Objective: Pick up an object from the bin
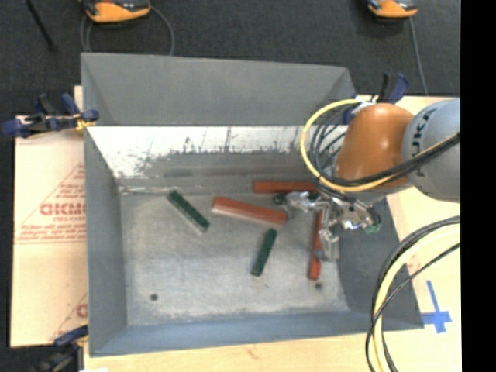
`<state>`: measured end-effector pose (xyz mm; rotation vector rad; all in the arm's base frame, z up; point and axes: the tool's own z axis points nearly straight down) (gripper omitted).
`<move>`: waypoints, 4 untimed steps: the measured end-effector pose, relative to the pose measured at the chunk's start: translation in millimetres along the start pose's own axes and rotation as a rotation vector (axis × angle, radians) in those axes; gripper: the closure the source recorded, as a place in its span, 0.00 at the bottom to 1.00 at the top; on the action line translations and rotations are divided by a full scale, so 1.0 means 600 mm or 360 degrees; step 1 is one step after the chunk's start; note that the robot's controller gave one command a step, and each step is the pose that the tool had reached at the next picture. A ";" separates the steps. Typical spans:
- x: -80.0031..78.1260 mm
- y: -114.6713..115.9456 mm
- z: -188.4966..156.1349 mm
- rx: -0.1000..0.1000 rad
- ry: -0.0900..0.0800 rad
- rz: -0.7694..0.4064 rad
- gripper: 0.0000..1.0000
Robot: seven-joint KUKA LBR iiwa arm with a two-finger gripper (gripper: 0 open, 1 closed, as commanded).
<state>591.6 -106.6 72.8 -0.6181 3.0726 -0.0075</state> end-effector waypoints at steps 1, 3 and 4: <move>0.058 0.027 0.001 -0.0002 0.0001 -0.0614 0.00; 0.001 -0.044 -0.002 -0.0006 -0.0011 -0.1172 1.00; -0.022 -0.026 -0.260 0.0003 -0.0006 -0.1299 1.00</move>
Offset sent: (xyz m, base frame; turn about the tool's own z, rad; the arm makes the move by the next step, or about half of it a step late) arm -0.0403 0.0040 -0.0028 -0.3885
